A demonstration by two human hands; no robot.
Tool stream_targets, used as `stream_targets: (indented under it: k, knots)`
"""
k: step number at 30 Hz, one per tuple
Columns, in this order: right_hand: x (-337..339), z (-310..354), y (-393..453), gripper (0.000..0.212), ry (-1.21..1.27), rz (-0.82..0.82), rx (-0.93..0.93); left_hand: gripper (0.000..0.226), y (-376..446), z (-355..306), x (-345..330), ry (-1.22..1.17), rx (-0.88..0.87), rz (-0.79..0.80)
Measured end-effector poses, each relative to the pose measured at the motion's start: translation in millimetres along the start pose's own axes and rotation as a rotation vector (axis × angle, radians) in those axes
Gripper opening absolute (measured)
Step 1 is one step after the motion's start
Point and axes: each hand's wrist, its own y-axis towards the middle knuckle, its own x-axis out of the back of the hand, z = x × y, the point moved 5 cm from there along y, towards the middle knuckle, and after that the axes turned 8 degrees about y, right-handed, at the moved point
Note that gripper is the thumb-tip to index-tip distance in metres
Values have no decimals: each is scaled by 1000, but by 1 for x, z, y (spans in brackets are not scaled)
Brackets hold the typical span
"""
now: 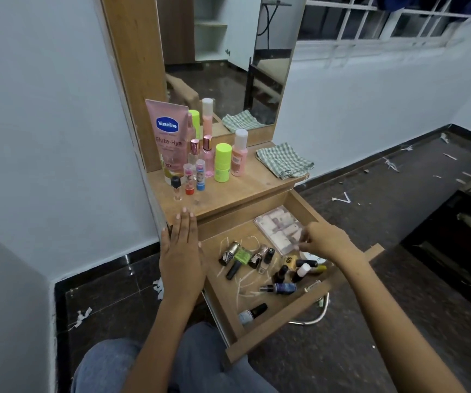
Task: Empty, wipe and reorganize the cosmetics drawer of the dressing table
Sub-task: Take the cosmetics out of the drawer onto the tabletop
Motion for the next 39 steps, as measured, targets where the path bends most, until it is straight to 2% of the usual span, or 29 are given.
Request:
stream_targets:
  k: [2,4,8,9,12,16,18,22,26,29,33,39]
  knots:
    - [-10,-11,-5,25,-38,53,-103,58,0,0,1,17,-1,-1]
    - [-19,-11,-5,24,31,84,-111,57,0,0,1,38,1,-2]
    - [-25,3,-4,32,457,129,-63,57,0,0,1,51,-3,3]
    - [-23,4,-4,31,485,120,-34,57,0,0,1,52,-3,4]
    - [-12,-4,-3,10,205,70,41,57,0,0,1,60,-5,11]
    - [-27,-14,-8,20,-34,166,18,57,0,-1,1,40,-5,20]
    - [-32,-11,-7,18,-123,149,49,57,0,-1,1,42,-6,20]
    - [-38,-9,2,35,-232,114,117,56,-1,-1,1,46,-8,19]
    - [-44,-5,10,27,-278,100,178,57,0,0,0,49,-3,16]
    - [-42,-9,14,18,-136,100,194,57,0,0,0,49,-5,13]
    - [-20,-7,16,21,194,91,254,57,1,1,0,42,-4,7]
    - [32,52,15,17,621,-195,398,58,1,2,0,63,5,-4]
